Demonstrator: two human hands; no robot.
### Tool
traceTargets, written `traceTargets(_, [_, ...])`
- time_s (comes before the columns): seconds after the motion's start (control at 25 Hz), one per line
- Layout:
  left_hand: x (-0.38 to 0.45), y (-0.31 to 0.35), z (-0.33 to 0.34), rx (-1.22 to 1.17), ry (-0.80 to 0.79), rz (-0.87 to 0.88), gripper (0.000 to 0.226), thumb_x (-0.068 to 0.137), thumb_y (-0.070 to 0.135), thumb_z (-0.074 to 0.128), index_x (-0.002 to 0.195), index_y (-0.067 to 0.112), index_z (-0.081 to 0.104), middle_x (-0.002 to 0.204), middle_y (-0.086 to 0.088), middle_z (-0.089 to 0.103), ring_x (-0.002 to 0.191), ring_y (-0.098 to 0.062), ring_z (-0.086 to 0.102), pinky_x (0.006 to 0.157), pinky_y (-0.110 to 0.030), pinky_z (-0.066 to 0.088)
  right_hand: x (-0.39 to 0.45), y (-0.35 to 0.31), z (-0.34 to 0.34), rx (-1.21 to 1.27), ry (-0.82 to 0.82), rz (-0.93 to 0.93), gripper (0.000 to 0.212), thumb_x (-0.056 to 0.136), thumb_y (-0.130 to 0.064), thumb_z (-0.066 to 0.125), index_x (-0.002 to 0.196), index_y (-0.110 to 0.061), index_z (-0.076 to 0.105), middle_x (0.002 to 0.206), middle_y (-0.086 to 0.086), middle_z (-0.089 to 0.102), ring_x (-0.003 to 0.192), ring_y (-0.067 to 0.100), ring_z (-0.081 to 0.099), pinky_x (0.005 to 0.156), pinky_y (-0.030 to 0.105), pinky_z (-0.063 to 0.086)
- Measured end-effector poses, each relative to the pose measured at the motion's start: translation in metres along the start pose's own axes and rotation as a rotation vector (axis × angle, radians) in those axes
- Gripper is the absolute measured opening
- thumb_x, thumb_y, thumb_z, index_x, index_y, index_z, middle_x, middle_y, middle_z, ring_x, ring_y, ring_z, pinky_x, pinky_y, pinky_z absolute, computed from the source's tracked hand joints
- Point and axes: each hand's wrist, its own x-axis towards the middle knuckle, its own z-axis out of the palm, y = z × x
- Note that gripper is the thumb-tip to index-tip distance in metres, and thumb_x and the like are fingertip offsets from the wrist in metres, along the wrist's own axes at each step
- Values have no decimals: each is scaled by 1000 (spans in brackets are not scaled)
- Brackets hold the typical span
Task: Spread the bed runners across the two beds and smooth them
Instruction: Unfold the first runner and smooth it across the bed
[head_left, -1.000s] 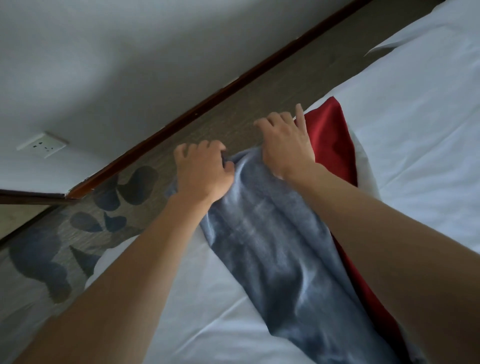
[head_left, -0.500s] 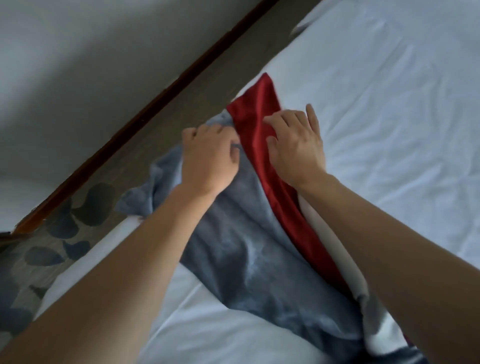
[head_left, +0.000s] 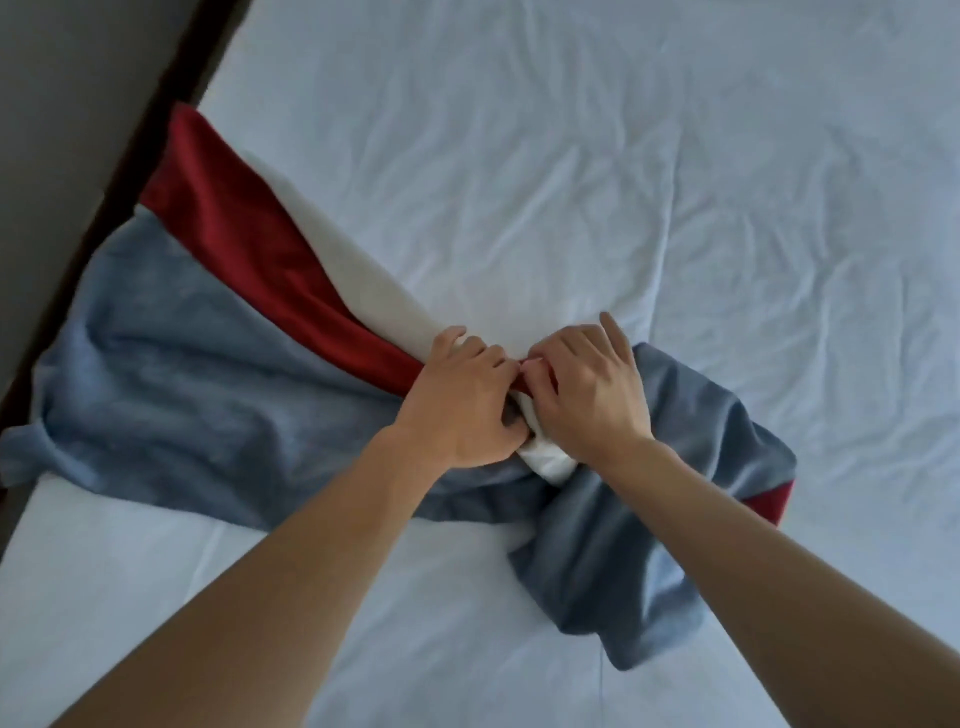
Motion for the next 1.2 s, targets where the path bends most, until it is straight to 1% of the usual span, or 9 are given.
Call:
traceTargets(0.16, [7,18,16,17,64,54,25,73,35,57,85,16,68,78,0,65,80,-27,61,97,-43,36,-64,21,-22,-38,-154,63,51,87,-53,62,118,-12,68,118,3,67,117,24,57,118,53,27])
traceTargets(0.28, [31,26,7,23,107,-56,10,85,25,57,84,20,66,75,2,66,76,-26,60,87,-40,36,-87,34,-32,-151,-301,117,68,77,-44,73,136,-17,55,139,4,54,134,26,45,121,54,22])
traceTargets(0.4, [51,47,-2,5,98,-99,23,94,38,49,82,23,62,72,7,63,74,-20,58,87,-38,35,-102,54,-39,-182,-247,259,66,80,-31,71,141,-17,49,135,6,54,128,28,49,119,51,25])
traceTargets(0.48, [53,68,-3,-42,76,-105,39,94,54,42,81,24,63,71,9,64,72,-16,58,90,-39,37,-112,68,-45,-173,-237,363,59,82,-27,69,137,-18,51,123,4,60,119,27,54,118,50,28])
traceTargets(0.6, [54,103,7,-5,47,-85,50,83,71,45,92,26,66,82,12,68,80,-15,60,91,-37,36,-124,93,-51,-149,-172,396,32,80,-17,67,112,-16,65,99,4,67,99,29,62,111,48,35])
traceTargets(0.72, [59,132,26,76,-15,-42,45,83,60,57,109,24,63,106,7,66,101,-19,59,95,-38,34,-130,118,-56,-127,-156,406,20,75,-10,65,94,-15,65,89,4,66,90,32,63,106,45,35])
traceTargets(0.88, [65,172,51,168,-7,13,47,83,43,68,122,20,56,121,-1,58,115,-25,54,102,-41,32,-137,155,-66,-136,-162,374,20,78,-9,65,97,-15,68,92,5,69,96,32,62,113,49,30])
traceTargets(1.0, [80,201,63,212,24,43,43,81,31,72,121,21,59,117,-2,59,110,-26,56,99,-41,33,-140,189,-74,-172,-175,356,15,82,-8,61,92,-15,69,87,3,69,93,32,63,115,50,29])
traceTargets(1.2, [113,245,78,208,95,55,6,86,22,63,89,23,68,84,3,66,86,-25,59,88,-39,34,-141,244,-88,-156,-187,347,17,79,-2,57,87,-14,67,83,4,67,89,33,61,114,50,28])
